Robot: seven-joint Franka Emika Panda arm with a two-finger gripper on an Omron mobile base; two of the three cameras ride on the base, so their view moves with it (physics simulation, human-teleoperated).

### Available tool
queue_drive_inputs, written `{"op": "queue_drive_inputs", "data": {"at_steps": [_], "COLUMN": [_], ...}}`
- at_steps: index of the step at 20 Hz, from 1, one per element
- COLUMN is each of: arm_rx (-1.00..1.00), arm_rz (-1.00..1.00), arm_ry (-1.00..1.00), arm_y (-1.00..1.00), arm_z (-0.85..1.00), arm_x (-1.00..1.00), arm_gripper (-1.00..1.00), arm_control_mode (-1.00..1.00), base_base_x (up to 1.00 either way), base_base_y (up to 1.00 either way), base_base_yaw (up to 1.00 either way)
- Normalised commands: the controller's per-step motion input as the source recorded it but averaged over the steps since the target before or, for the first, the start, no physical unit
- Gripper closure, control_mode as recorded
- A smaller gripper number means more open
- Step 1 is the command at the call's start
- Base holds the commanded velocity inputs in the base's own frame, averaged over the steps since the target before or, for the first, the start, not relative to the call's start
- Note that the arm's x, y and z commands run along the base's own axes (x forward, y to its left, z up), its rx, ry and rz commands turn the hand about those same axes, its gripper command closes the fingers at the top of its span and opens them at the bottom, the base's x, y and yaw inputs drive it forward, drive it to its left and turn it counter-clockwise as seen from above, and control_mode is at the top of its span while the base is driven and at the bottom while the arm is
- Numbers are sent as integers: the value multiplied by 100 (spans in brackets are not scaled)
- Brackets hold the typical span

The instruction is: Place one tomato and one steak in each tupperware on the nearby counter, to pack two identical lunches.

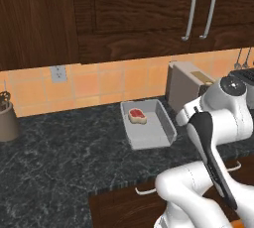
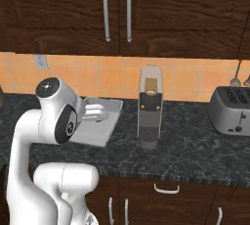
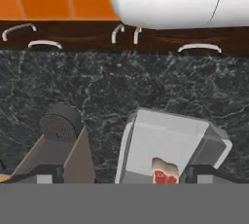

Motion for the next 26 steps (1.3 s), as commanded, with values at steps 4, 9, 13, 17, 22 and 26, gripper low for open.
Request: {"op": "queue_drive_inputs", "data": {"at_steps": [4, 9, 13, 17, 22, 26], "arm_rx": [-1, -1, 0, 0, 0, 0], "arm_rz": [0, 4, 0, 0, 0, 0], "arm_ry": [-13, 0, 0, 0, 0, 0], "arm_y": [-2, 0, 0, 0, 0, 0], "arm_z": [10, -11, 0, 0, 0, 0], "arm_x": [-100, -40, 0, 0, 0, 0], "arm_gripper": [-100, -100, -100, -100, -100, -100], "arm_control_mode": [-100, 100, 100, 100, 100, 100], "base_base_x": [0, -60, -73, -2, 0, -53], "base_base_y": [0, -15, -100, -100, -100, -100], "base_base_yaw": [0, 8, -15, -20, -10, -7]}}
